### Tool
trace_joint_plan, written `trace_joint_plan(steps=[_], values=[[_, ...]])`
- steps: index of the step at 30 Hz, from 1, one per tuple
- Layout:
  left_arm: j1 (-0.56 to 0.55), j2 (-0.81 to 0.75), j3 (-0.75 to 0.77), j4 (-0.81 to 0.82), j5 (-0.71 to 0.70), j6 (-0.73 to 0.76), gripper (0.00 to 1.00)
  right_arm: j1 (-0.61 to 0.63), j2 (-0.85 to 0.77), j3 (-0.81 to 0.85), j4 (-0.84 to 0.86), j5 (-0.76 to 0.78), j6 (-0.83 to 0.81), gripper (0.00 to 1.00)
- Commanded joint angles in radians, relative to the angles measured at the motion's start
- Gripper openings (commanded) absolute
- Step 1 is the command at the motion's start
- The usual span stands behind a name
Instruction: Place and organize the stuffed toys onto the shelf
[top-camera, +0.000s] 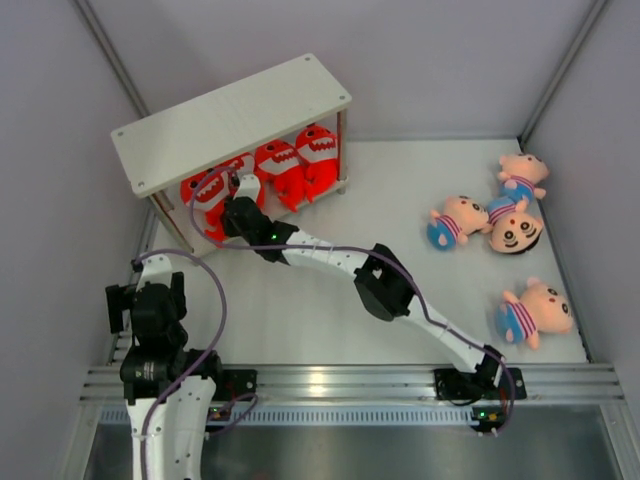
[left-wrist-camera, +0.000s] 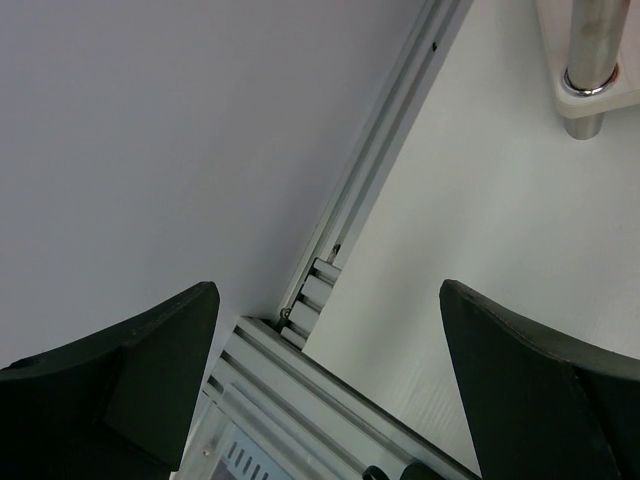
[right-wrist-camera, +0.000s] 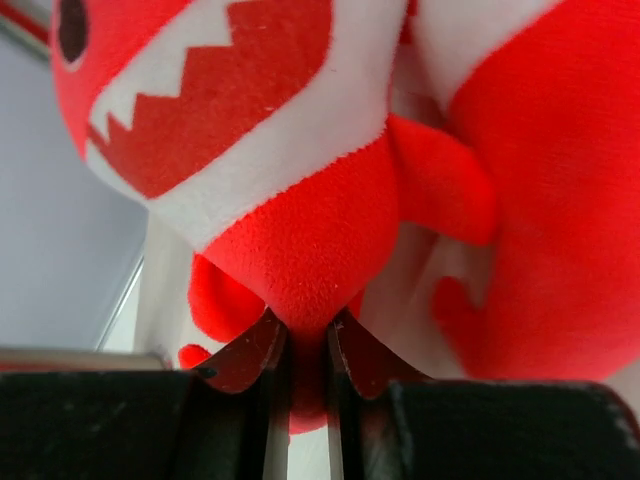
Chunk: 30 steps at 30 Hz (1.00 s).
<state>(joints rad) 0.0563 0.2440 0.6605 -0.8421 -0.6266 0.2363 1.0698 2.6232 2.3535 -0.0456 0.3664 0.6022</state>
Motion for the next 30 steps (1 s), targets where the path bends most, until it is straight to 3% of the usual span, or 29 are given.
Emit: trace_joint_plan(steps=[1, 12, 14, 18, 22, 30], values=[[-0.003, -0.012, 0.011, 0.012, 0.013, -0.014, 0.98, -0.022, 0.05, 0.102, 0.079, -0.04, -0.015, 0.16], [-0.001, -0.012, -0.004, 0.012, 0.038, -0.014, 0.98, -0.021, 0.061, 0.118, 0.061, -0.1, -0.074, 0.17], [-0.001, -0.012, -0.004, 0.011, 0.036, -0.011, 0.98, -0.014, 0.055, 0.104, 0.069, -0.1, -0.088, 0.2], [-0.003, -0.012, -0.001, 0.012, 0.039, -0.011, 0.98, -0.004, 0.054, 0.089, 0.073, -0.109, -0.081, 0.35], [-0.003, -0.012, -0.002, 0.011, 0.044, -0.012, 0.98, -0.001, 0.026, 0.069, 0.067, -0.109, -0.088, 0.6], [-0.001, -0.015, 0.016, 0.005, 0.085, -0.009, 0.98, 0.007, -0.196, -0.176, 0.104, -0.1, -0.123, 0.74]])
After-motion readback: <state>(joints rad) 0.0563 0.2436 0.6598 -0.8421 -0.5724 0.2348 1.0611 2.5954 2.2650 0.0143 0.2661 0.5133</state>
